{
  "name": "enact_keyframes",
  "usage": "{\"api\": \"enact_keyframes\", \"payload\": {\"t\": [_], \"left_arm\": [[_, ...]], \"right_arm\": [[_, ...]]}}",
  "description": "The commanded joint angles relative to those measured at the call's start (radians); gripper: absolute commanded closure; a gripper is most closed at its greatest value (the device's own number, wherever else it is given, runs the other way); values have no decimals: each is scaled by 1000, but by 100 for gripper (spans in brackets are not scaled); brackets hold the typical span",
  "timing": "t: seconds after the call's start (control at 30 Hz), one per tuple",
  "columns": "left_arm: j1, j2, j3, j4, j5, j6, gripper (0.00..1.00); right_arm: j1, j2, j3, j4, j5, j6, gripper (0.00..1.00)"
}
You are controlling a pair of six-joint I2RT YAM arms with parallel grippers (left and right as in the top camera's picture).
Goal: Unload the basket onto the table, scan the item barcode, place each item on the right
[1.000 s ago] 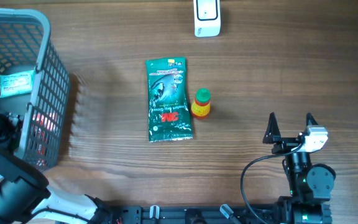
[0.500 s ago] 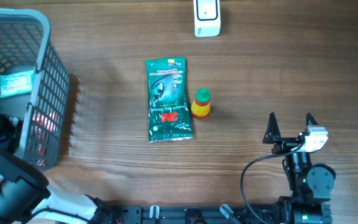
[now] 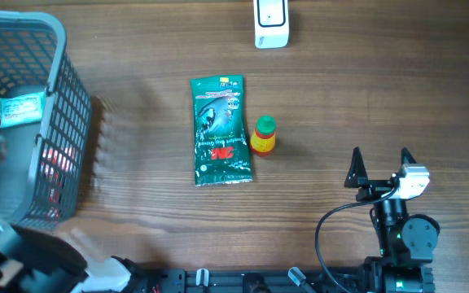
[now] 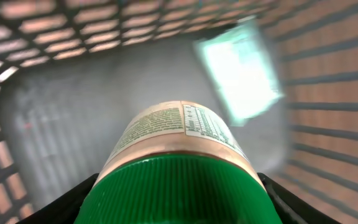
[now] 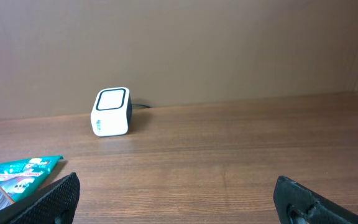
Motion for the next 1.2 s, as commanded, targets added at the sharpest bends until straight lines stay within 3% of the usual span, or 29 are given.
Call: {"api": "enact_keyframes", "payload": {"t": [0.0,0.13,0.4,0.63,0.97,1.17], "left_arm": [[3,-107,60,16,227,0,29],[-3,-198,60,75,418,-3,29],[-155,-300,60,190,572,-16,28],[-459,-294,60,275,558,-25,28],[-886,-204,60,335,284,-25,28],[-1081,-90,60,477,268,-19,28]], "right_arm": [[-2,-5,-3,2,14,-10,0],[-2,-5,-3,2,14,-10,0],[-2,-5,-3,2,14,-10,0],[-2,-5,-3,2,14,-11,0],[-2,-5,-3,2,14,-11,0],[-2,-5,-3,2,14,-10,0]]}}
